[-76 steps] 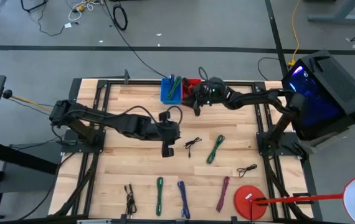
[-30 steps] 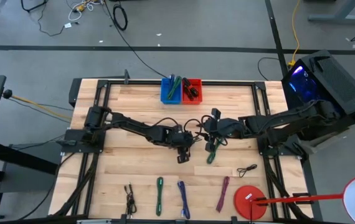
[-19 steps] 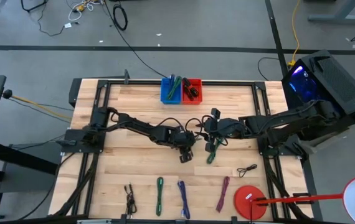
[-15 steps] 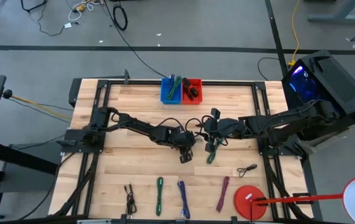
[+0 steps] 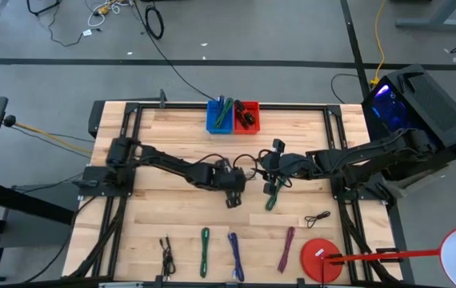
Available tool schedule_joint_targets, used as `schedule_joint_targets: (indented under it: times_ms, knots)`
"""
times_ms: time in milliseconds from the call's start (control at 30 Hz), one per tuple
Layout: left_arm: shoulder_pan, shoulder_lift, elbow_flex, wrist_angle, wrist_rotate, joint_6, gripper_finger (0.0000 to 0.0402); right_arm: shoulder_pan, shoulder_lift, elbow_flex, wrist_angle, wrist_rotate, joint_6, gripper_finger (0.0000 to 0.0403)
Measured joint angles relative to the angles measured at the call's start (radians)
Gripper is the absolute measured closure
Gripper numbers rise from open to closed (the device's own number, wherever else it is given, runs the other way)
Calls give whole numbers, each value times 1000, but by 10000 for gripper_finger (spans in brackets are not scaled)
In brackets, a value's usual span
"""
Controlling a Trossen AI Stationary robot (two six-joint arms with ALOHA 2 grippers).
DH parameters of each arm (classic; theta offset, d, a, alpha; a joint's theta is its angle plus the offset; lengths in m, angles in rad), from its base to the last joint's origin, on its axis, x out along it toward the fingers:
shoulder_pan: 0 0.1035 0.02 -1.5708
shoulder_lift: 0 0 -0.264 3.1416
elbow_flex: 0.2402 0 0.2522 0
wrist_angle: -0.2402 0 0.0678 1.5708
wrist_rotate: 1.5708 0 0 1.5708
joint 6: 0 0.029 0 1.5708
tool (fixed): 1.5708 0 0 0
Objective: Pick & Place USB Port
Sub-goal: Put the black charger cable into the red bin
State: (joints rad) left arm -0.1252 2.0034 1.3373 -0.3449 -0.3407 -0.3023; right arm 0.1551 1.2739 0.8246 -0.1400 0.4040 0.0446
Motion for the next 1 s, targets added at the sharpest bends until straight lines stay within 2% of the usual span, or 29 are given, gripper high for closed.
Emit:
schedule_joint_targets:
  times_ms: [100, 533, 667, 833, 1000]
  knots:
    - [-18, -64, 0, -65, -99, -1, 396, -1, 0, -2, 3, 0, 0, 264]
    - [-59, -343, 2, -95, -450, 98, 396, -1, 0, -2, 51, 0, -6, 264]
    - [-69, -371, 2, -87, -487, 106, 396, -1, 0, -3, 86, 0, -24, 264]
    - [-84, -368, 2, -77, -489, 115, 396, -25, 0, -3, 262, -3, -73, 264]
    - [-108, -377, 2, -62, -573, 131, 396, -57, 5, -3, 370, -22, -109, 264]
